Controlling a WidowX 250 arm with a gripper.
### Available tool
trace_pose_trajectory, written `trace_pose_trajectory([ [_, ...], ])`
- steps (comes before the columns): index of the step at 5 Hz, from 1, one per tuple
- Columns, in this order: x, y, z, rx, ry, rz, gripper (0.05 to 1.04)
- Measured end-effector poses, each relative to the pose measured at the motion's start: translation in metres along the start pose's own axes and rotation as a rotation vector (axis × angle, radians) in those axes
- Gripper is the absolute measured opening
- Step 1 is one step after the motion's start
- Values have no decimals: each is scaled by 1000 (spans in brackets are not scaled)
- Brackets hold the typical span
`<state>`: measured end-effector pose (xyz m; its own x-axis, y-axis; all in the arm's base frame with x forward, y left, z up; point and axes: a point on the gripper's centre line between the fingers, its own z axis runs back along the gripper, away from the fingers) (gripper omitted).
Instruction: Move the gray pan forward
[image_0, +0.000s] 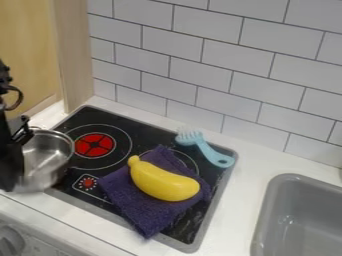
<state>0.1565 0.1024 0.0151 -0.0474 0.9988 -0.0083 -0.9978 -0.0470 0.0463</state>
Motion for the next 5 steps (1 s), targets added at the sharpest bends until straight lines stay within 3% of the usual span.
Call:
trace_pose_trajectory([
  [2, 0, -20, 32, 53, -43, -153, 818],
  [3, -2, -40, 54, 42, -86, -302, 1015],
  [4, -15, -69, 75, 5, -142, -558, 1009],
  [5, -33, -90, 76, -21, -158, -796, 999],
])
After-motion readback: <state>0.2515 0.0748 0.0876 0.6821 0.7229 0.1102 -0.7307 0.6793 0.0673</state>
